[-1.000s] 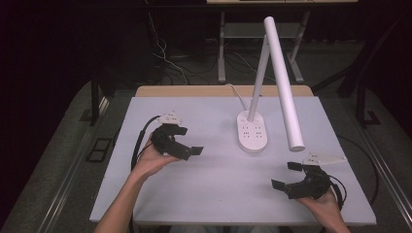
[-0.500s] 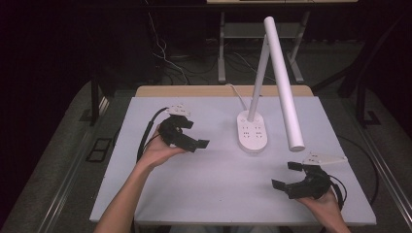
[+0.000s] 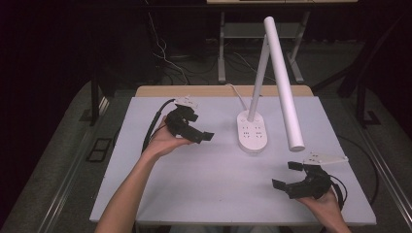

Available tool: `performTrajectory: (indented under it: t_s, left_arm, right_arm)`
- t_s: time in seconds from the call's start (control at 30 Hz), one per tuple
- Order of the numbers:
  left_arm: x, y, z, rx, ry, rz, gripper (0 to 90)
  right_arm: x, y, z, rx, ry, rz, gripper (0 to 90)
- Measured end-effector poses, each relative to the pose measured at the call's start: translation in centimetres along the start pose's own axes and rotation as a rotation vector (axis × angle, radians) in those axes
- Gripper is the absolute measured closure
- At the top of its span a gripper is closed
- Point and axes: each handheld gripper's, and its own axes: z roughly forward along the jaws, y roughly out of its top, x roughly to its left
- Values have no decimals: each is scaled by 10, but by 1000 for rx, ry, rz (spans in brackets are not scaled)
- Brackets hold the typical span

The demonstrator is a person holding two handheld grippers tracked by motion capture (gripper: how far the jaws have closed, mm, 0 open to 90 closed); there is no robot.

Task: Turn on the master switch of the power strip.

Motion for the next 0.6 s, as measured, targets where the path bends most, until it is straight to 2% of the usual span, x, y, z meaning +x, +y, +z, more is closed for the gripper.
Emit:
performTrajectory:
  t_s: [0.6]
  left_arm:
    - [14,30,18,9,9,15,20]
  right_arm:
    - [-1,0,-1,-2,-1,-2,4]
